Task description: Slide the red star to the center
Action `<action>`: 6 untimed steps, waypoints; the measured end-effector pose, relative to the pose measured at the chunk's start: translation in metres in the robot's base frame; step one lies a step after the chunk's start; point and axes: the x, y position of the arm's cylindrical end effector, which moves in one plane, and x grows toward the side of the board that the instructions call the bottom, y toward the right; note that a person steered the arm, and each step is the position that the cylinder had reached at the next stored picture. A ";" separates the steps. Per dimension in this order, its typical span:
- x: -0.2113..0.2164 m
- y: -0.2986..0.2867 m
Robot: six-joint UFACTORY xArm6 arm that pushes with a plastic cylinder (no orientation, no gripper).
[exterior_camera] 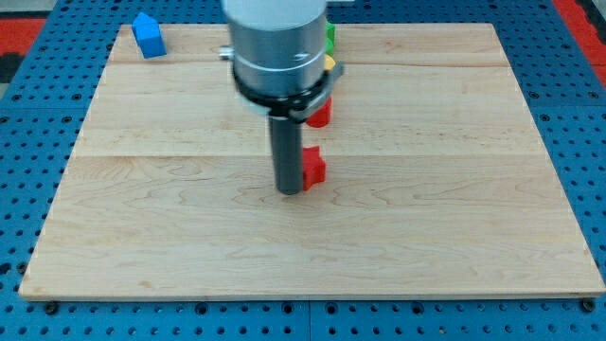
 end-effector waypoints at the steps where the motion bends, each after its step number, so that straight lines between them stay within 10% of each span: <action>1: 0.000 0.013; 6: -0.040 0.010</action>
